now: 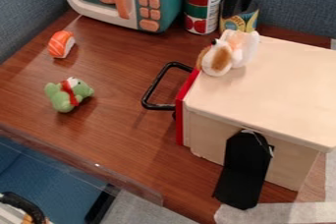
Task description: Open the drawer
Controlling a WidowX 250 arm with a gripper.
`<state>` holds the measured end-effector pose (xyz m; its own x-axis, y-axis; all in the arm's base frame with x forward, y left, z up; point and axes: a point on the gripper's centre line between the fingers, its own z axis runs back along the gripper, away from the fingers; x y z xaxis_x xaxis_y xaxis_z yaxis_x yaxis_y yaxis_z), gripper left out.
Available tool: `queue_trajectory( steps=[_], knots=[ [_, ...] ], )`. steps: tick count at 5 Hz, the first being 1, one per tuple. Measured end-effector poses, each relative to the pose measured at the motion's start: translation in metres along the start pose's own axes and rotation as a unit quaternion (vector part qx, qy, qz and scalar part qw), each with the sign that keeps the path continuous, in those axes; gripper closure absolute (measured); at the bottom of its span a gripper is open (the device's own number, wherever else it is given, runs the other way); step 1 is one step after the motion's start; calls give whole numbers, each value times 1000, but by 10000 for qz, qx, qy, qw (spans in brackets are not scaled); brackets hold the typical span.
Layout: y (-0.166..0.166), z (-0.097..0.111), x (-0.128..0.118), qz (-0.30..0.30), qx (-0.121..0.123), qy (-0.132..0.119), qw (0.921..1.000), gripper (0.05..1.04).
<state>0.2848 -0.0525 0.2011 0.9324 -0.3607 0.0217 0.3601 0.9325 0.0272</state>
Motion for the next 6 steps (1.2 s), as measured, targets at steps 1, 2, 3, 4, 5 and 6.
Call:
queue_trajectory(
  steps=[1,2,3,4,5,6],
  knots=[
    [1,-13,-1,2,-35,197,9998,83],
    [37,-35,-15,467,45,318,9984,83],
    [57,-54,-24,670,41,228,9975,83],
    [88,-81,-37,1156,220,-23,9931,83],
    [92,-127,-27,1386,-172,-215,9900,83],
    [106,-153,-24,1780,-290,-341,9830,83]
  ],
)
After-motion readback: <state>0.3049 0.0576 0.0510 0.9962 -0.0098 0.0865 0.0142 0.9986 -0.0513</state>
